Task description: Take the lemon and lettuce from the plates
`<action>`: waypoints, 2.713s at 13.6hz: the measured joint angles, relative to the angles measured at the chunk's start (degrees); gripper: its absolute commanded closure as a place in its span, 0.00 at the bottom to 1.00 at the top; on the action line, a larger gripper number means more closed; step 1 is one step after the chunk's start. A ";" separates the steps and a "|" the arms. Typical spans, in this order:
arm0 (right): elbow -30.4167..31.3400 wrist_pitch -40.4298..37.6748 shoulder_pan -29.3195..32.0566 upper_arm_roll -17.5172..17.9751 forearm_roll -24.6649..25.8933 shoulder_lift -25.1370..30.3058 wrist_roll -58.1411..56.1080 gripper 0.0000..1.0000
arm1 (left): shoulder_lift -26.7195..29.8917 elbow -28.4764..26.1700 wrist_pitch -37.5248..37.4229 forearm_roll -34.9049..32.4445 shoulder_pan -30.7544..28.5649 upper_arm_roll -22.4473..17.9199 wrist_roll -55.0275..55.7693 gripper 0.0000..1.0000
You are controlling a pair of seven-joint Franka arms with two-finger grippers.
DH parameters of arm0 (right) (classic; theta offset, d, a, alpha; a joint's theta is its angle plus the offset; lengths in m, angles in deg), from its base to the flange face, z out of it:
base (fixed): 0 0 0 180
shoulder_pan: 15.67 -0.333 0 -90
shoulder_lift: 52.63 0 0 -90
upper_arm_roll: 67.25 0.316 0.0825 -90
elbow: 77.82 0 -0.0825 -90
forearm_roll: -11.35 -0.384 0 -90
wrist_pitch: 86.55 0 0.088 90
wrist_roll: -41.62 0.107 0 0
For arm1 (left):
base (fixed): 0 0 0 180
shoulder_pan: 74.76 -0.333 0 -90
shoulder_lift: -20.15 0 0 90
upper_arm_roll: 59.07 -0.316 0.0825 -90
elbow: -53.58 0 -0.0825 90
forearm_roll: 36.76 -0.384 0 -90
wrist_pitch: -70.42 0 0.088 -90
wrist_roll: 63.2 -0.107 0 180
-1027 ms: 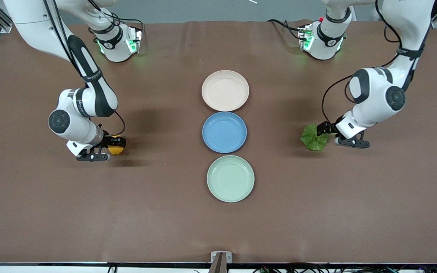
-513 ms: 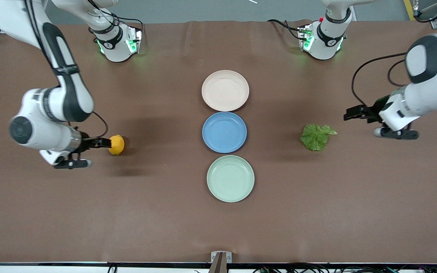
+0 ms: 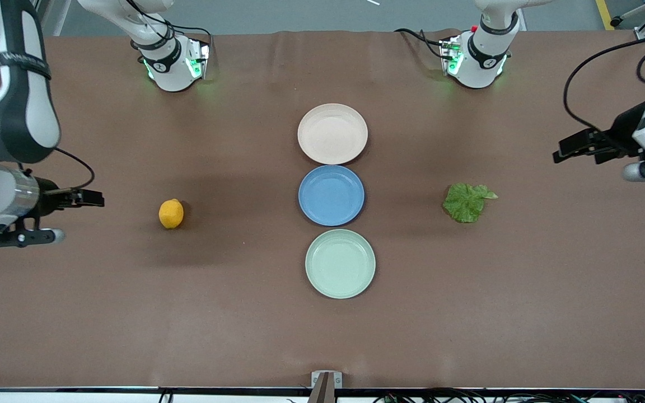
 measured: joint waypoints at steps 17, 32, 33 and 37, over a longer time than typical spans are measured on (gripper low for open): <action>7.63 0.91 0.38 0.06 -0.01 11.72 0.01 0.00 | -0.90 7.66 -1.41 -6.93 15.23 -14.87 1.02 0.00; 20.58 5.31 1.04 -0.07 -0.01 23.72 0.08 0.00 | 3.16 3.47 -3.12 -6.93 13.23 -12.53 1.02 0.00; 20.58 5.81 1.04 -0.06 -0.01 23.74 0.08 0.00 | 3.16 3.44 -3.12 -6.93 13.18 -12.41 1.02 0.00; 20.05 7.48 1.04 0.22 0.04 23.75 0.07 0.00 | 3.16 3.43 -3.04 -6.66 13.06 -12.37 1.02 0.00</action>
